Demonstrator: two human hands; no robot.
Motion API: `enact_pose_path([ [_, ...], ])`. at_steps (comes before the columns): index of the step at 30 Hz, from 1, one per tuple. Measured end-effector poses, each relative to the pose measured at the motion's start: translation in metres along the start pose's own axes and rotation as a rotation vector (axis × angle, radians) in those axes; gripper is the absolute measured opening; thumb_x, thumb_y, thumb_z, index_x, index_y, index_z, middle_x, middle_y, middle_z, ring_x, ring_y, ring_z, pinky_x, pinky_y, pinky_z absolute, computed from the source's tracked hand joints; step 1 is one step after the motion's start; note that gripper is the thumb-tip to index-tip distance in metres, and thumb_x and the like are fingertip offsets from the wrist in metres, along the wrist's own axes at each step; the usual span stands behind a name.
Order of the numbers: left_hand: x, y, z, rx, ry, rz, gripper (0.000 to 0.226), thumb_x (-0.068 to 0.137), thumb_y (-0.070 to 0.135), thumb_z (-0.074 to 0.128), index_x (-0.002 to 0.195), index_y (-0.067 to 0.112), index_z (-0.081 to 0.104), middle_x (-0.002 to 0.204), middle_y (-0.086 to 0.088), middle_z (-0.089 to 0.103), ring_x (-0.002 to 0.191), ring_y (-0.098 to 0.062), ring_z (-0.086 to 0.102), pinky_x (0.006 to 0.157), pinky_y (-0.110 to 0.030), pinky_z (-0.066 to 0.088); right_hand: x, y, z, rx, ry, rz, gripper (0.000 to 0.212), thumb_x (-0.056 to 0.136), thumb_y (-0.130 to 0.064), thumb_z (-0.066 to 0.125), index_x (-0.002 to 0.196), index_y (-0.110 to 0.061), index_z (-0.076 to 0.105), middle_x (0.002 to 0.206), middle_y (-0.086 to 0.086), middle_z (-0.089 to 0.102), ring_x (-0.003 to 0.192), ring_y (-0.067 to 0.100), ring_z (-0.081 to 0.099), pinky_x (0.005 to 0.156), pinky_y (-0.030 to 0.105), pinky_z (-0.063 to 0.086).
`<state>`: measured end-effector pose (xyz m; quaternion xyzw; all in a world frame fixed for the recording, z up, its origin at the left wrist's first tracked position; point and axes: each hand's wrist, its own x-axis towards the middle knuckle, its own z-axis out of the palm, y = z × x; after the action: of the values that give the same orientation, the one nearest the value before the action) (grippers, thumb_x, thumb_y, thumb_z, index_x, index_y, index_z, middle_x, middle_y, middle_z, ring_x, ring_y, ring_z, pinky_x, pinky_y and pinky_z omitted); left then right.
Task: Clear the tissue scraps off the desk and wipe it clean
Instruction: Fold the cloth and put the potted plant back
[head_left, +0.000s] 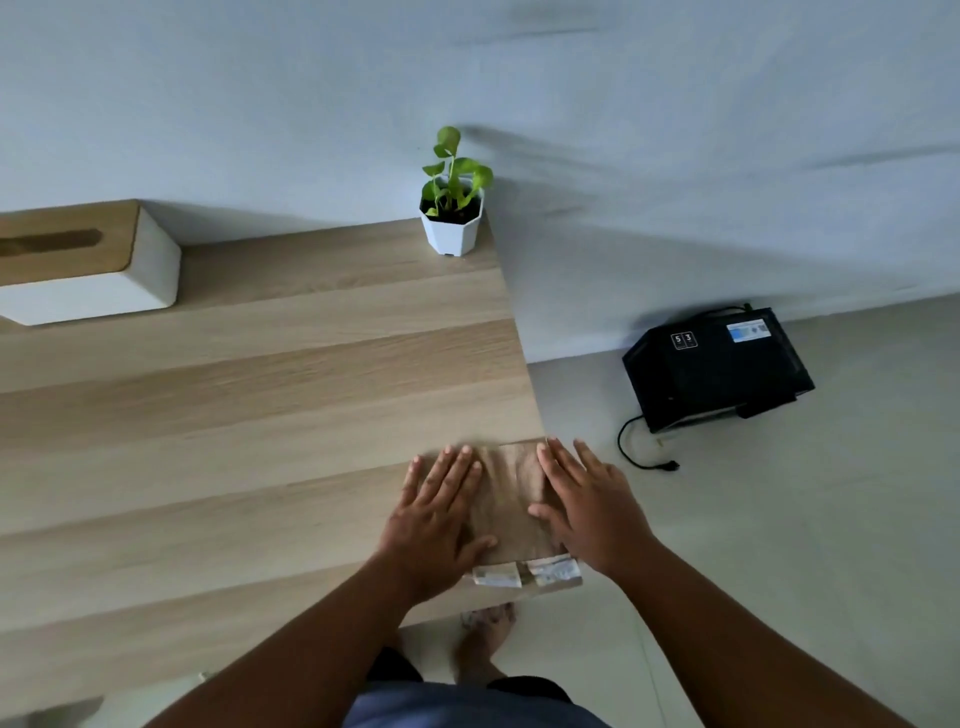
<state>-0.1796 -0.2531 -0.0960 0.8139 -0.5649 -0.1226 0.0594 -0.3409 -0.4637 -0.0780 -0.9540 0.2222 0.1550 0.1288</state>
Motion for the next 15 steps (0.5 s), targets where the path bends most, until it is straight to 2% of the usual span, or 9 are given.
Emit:
enact_pose_path([
  [3,-0.001,-0.006,0.0,0.022,0.02,0.028,0.093,0.096,0.077,0.035,0.162,0.012,0.026,0.171,-0.009,0.02,0.159,-0.028,0.015,0.123,-0.061,0.021,0.002,0.005,-0.005,0.02,0.007,-0.021,0.082,0.095,-0.074,0.029,0.163,-0.03,0.014,0.17,-0.006,0.025,0.155,0.026,0.024,0.114,0.049,0.036],
  [6,0.0,-0.007,-0.004,-0.008,0.068,0.021,0.088,0.096,0.073,0.04,0.159,0.012,0.035,0.167,-0.01,0.03,0.156,-0.03,0.026,0.123,-0.058,0.025,0.007,0.004,-0.008,0.289,0.089,0.031,0.065,0.097,-0.061,0.049,0.153,-0.03,0.04,0.15,-0.006,0.053,0.137,0.018,0.047,0.107,0.041,0.046],
  [8,0.007,-0.007,-0.01,-0.092,0.111,-0.092,0.076,0.099,0.066,0.039,0.156,0.015,0.041,0.16,-0.008,0.044,0.148,-0.031,0.04,0.119,-0.052,0.033,0.012,0.002,-0.011,0.486,0.143,0.116,0.049,0.1,-0.048,0.054,0.144,-0.027,0.052,0.138,-0.005,0.061,0.126,0.016,0.056,0.102,0.037,0.05],
  [11,0.024,-0.009,-0.024,-0.173,0.125,-0.308,0.055,0.103,0.053,0.038,0.143,0.018,0.053,0.135,-0.004,0.058,0.126,-0.026,0.053,0.108,-0.047,0.044,0.021,-0.001,-0.016,0.602,0.164,0.221,0.038,0.102,-0.04,0.057,0.136,-0.023,0.06,0.127,-0.006,0.065,0.107,0.01,0.061,0.091,0.028,0.049],
  [15,0.043,-0.017,-0.033,-0.143,0.103,-0.311,0.023,0.1,0.034,0.053,0.114,0.024,0.068,0.11,0.001,0.064,0.104,-0.024,0.057,0.093,-0.041,0.045,0.031,-0.005,-0.018,0.589,0.146,0.291,0.022,0.101,-0.036,0.06,0.116,-0.02,0.065,0.108,-0.006,0.065,0.095,0.013,0.061,0.077,0.026,0.045],
])
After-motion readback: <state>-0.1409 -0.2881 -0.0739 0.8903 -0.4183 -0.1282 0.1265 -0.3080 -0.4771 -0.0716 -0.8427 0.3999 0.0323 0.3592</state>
